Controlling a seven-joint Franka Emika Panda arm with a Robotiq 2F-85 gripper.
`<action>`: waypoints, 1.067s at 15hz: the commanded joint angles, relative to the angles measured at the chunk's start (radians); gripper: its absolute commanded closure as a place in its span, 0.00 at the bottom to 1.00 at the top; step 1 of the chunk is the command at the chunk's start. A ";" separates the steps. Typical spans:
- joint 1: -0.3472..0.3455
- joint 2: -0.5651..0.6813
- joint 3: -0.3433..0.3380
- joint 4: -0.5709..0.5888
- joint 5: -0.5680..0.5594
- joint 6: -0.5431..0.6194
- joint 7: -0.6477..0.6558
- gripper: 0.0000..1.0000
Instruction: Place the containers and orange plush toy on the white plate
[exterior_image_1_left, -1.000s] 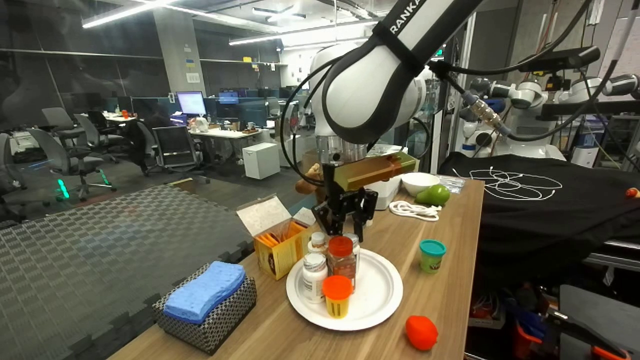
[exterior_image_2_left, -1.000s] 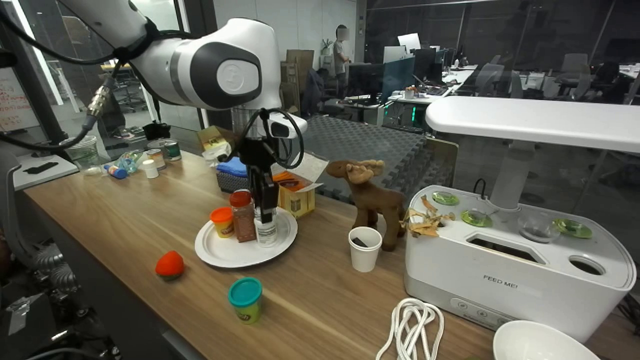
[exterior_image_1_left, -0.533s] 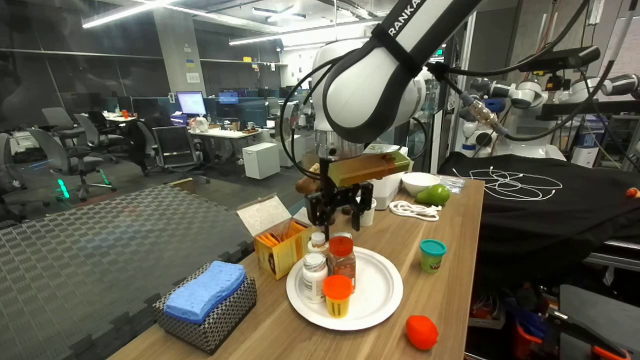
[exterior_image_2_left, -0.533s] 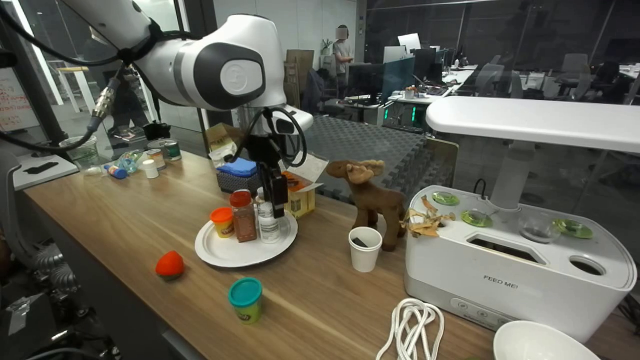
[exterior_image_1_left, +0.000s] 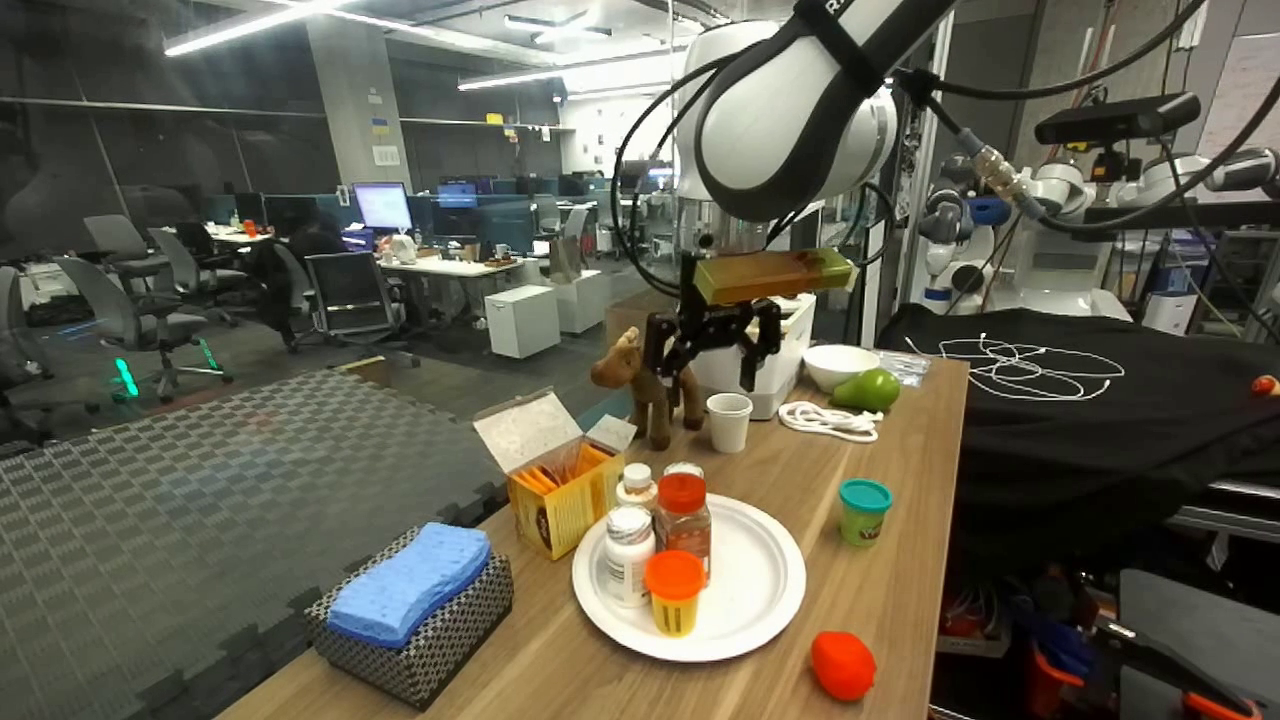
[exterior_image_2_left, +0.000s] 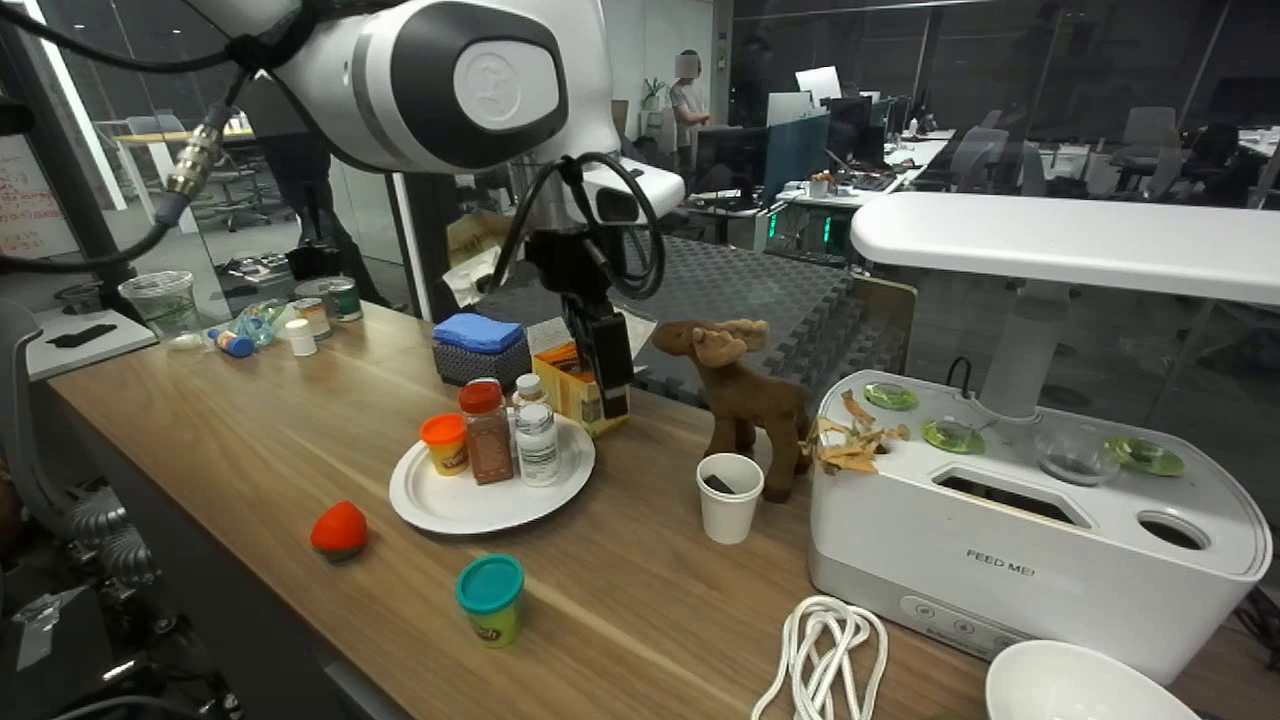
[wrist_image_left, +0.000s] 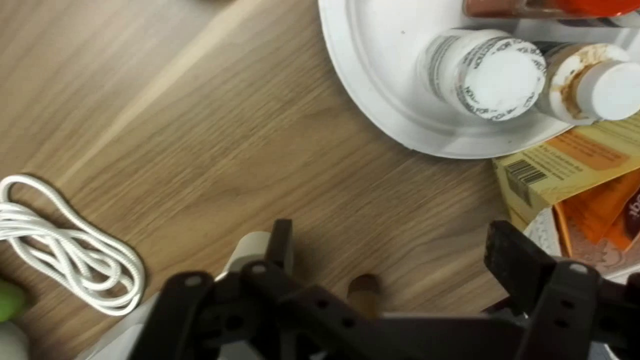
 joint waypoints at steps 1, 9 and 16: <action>-0.028 -0.108 -0.012 -0.097 -0.033 -0.014 -0.010 0.00; -0.084 -0.293 0.003 -0.369 -0.102 -0.027 -0.049 0.00; -0.109 -0.305 0.022 -0.522 -0.047 0.058 -0.089 0.00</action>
